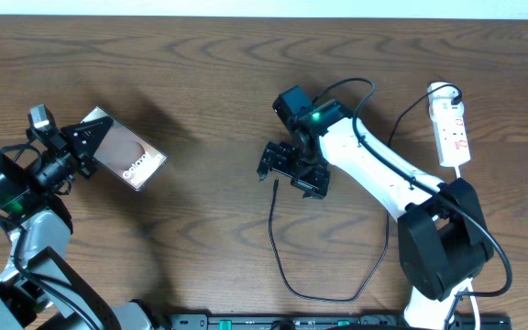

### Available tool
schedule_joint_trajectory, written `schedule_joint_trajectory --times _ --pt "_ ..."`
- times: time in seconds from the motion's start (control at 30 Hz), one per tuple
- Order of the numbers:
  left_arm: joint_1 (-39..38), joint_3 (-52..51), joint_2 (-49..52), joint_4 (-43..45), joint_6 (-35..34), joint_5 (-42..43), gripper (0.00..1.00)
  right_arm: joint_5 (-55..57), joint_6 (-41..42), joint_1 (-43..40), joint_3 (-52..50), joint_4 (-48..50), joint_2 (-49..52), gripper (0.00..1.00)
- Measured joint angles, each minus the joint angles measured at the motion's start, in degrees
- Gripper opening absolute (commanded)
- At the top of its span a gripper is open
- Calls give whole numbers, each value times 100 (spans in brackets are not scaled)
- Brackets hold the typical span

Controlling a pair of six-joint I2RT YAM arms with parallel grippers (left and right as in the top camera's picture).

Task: Plug charger to phone and switch on socket
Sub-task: 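Lower the right gripper over the black cable's plug on the table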

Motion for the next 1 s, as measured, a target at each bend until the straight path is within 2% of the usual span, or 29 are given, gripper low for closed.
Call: schedule_joint_trajectory --times 0.37,0.73,1.0 --pt "0 0 0 0 0 2 7 579 28 361 0 407 363 98" --pt "0 0 0 0 0 42 7 813 85 369 0 361 461 91" --pt "0 0 0 0 0 42 8 981 127 525 0 343 518 90"
